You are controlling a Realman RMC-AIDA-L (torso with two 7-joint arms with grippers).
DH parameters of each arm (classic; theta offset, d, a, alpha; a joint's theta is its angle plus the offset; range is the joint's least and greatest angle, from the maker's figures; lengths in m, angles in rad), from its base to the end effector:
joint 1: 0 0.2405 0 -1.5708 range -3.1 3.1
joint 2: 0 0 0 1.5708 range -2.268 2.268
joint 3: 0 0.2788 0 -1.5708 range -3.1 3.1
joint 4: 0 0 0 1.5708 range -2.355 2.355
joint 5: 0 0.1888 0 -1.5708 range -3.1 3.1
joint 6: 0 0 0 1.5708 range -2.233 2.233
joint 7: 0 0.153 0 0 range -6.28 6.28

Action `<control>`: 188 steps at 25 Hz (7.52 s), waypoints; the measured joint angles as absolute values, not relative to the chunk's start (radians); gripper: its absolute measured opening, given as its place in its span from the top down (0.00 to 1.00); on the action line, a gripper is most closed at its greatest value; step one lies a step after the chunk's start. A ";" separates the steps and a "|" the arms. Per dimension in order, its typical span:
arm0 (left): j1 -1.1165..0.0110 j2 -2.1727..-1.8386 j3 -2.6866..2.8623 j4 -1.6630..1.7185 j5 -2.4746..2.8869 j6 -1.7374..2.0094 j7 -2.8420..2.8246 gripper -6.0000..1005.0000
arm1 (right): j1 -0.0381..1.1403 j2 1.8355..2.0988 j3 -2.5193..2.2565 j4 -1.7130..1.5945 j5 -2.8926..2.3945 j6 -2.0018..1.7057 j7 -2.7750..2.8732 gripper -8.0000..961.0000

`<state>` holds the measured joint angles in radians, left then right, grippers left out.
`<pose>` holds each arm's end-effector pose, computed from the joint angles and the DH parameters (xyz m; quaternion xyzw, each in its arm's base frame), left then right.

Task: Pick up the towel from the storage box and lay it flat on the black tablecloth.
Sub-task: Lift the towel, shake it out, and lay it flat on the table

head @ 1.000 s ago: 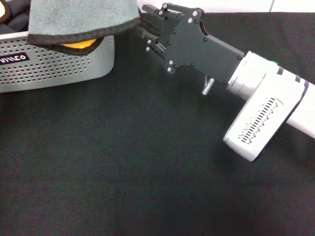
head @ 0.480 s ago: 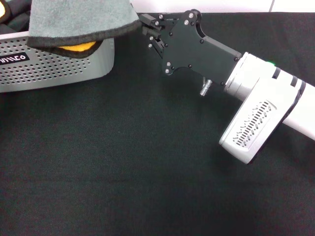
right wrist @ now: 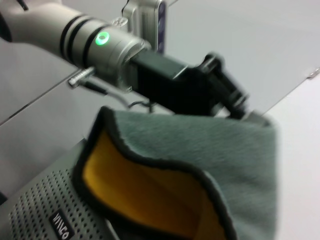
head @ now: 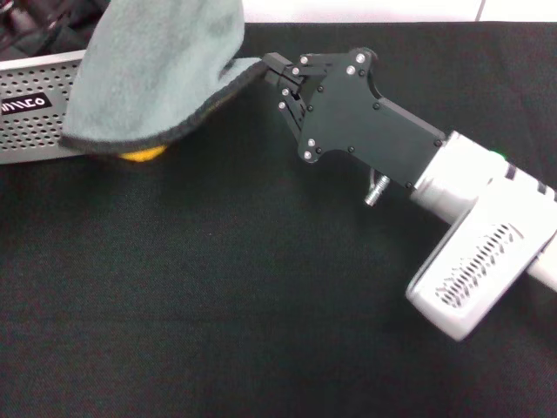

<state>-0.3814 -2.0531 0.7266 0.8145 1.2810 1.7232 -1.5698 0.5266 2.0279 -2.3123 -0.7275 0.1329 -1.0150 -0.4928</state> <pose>-0.2262 0.3149 0.0872 -0.8028 -0.1866 -0.5324 0.1930 0.1319 0.3251 -0.0891 -0.7873 -0.3213 0.3005 0.4321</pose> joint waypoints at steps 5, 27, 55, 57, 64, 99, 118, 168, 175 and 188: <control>-0.338 -2.056 0.634 0.762 1.294 1.722 -1.501 0.92 | 0.406 2.028 -2.283 -0.869 0.090 -0.966 -0.536 0.98; -0.287 -2.062 0.622 0.671 1.610 1.719 -1.288 0.84 | 0.397 2.019 -2.073 -1.533 0.101 -0.056 -0.698 0.97; -0.344 -2.090 0.638 0.499 1.619 1.691 -1.098 0.84 | 0.885 1.993 -1.050 -1.553 1.255 1.384 -0.898 0.97; -0.355 -2.090 0.651 0.486 1.625 1.691 -1.094 0.84 | 0.915 1.987 -1.048 -1.502 1.258 1.405 -0.913 0.97; -0.379 -2.091 0.739 0.471 1.636 1.694 -1.097 0.84 | 0.936 2.014 -1.072 -1.470 1.256 1.416 -1.009 0.97; -0.508 -2.104 0.813 0.172 1.610 1.647 -1.012 0.84 | 1.000 2.020 -1.157 -1.399 1.338 1.168 -1.152 0.97; -0.672 -2.109 0.767 -0.136 1.367 1.474 -0.664 0.84 | 1.043 2.022 -1.159 -1.279 1.491 1.087 -1.221 0.97; -0.463 -2.108 0.404 -0.204 1.368 1.885 -0.497 0.85 | 0.789 2.021 -1.225 -1.364 1.522 1.135 -1.174 0.97; -0.447 -2.105 0.475 -0.178 1.382 1.874 -0.507 0.85 | 0.780 2.022 -1.285 -1.360 1.393 1.125 -1.079 0.97; -0.429 -2.102 0.626 -0.121 1.382 1.852 -0.531 0.85 | 0.823 2.016 -1.291 -1.359 1.337 1.216 -0.922 0.97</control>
<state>-0.4295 -2.1021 0.6264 -0.1213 1.3825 1.8523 -0.5306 0.8226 2.0158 -1.2915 -1.3587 1.3370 1.2164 -0.9218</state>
